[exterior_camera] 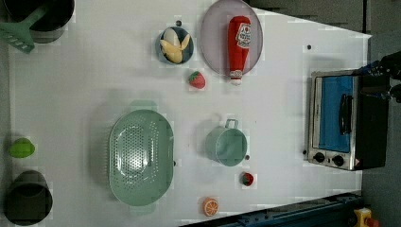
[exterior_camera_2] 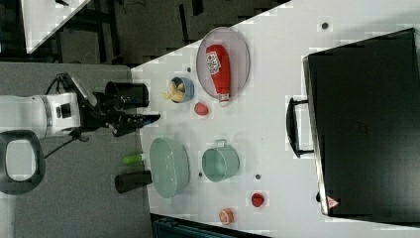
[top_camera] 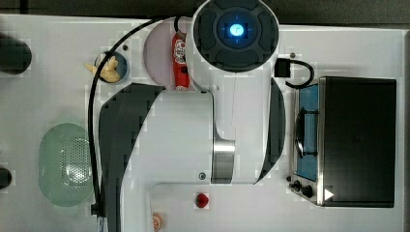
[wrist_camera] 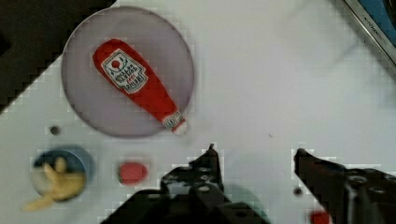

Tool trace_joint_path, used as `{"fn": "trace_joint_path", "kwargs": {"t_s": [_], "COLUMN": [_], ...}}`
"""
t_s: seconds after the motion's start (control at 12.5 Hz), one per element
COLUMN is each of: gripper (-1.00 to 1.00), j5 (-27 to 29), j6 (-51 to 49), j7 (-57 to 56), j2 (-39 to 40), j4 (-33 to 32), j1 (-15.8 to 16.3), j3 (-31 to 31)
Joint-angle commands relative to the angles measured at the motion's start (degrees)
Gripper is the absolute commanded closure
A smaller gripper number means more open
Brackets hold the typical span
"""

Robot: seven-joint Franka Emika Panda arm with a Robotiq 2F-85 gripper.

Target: Pick ketchup from plate and place it on table.

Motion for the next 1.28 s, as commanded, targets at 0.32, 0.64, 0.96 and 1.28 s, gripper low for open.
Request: {"fn": "trace_joint_path", "kwargs": {"t_s": [0.32,0.64,0.96,1.28], "gripper": [-1.00,-1.00,-1.00,-1.00], "j5": [0.37,0.38,0.38,0.37], "j6": [-8.63,-8.43,-4.27,3.75], "j7": [-2.41,-2.42,-3.49,-15.11], "j2": [-8.10,-2.87,4.03,11.30], "j4": [-2.60,-2.57,-2.46,-2.43], "j1": [-5.37,-5.18,-4.71,-4.19], "j3": [3.45,5.22,7.54,9.18]}}
